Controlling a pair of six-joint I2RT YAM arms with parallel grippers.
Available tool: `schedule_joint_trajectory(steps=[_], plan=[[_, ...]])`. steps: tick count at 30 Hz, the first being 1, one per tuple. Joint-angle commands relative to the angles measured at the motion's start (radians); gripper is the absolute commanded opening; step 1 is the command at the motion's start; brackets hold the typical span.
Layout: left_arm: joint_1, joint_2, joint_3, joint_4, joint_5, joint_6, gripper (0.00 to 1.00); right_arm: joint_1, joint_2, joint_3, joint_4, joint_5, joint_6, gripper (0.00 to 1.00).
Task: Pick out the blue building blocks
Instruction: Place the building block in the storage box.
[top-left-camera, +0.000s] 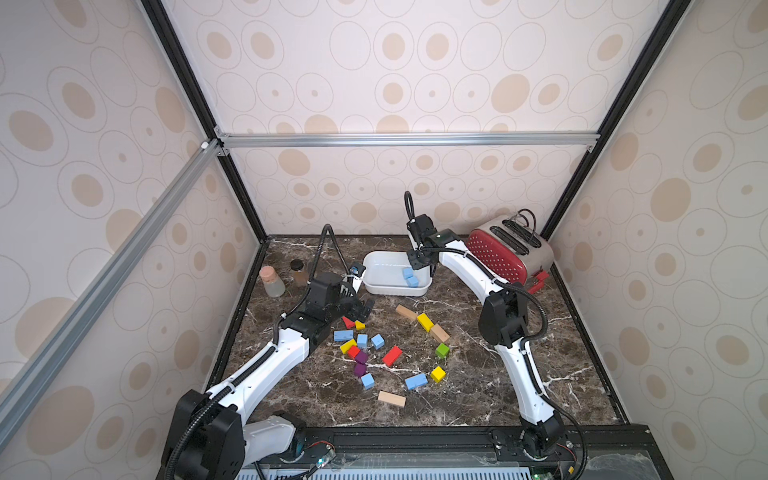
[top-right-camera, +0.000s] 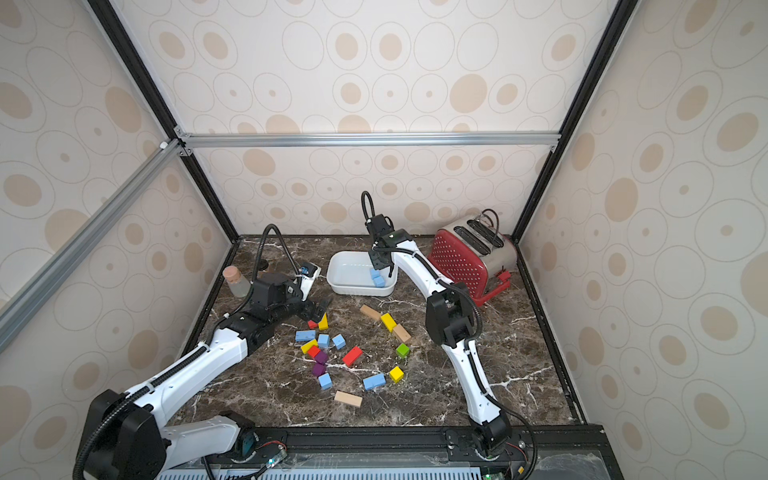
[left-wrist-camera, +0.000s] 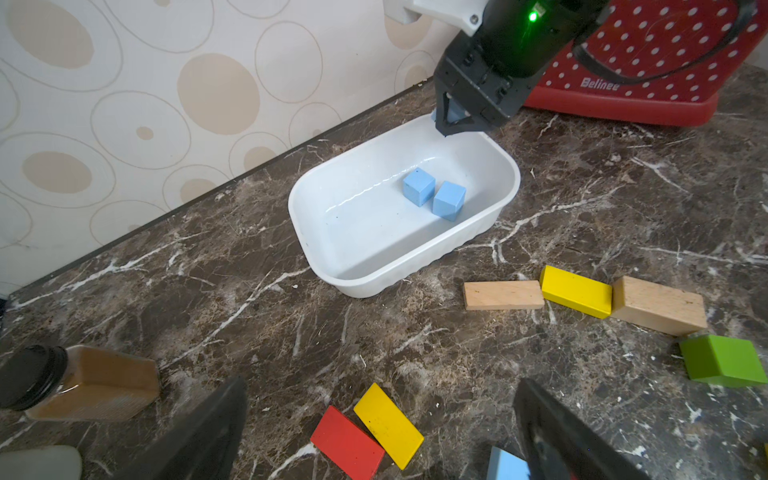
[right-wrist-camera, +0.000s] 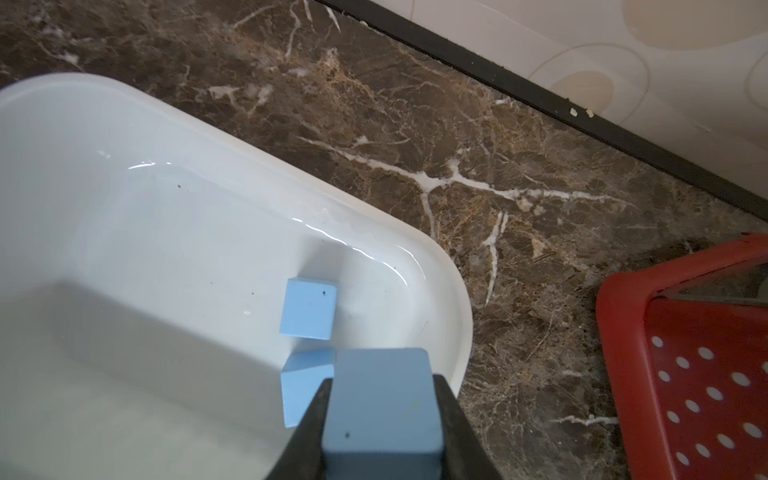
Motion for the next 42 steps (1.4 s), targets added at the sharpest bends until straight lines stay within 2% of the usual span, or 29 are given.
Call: schedule_joint_trajectory(steps=[1,12,19,21,23,31,34,42], plan=[[0.006,0.020,0.021,0.042,0.014,-0.009,0.99,0.010,0.050,0.032,0.002,0.005,-0.005,0.00],[0.012,0.046,0.023,0.030,0.019,0.013,0.99,0.007,0.138,0.077,0.008,0.054,0.015,0.00],[0.012,0.046,0.021,0.025,0.024,-0.003,0.99,0.007,0.160,0.085,0.010,0.058,0.020,0.06],[0.012,0.044,0.023,0.018,0.026,-0.005,0.99,0.007,0.165,0.085,0.010,0.055,0.022,0.11],[0.012,0.040,0.023,0.012,0.022,-0.003,0.99,0.007,0.170,0.085,0.011,0.055,0.024,0.20],[0.012,0.002,0.005,-0.007,-0.001,-0.001,1.00,0.007,0.193,0.100,0.011,0.037,0.035,0.24],[0.012,-0.012,-0.001,-0.014,-0.004,-0.002,0.99,0.006,0.193,0.102,0.011,0.029,0.043,0.36],[0.012,-0.043,-0.022,-0.021,-0.014,-0.001,0.99,0.007,0.181,0.110,-0.006,0.029,0.054,0.56]])
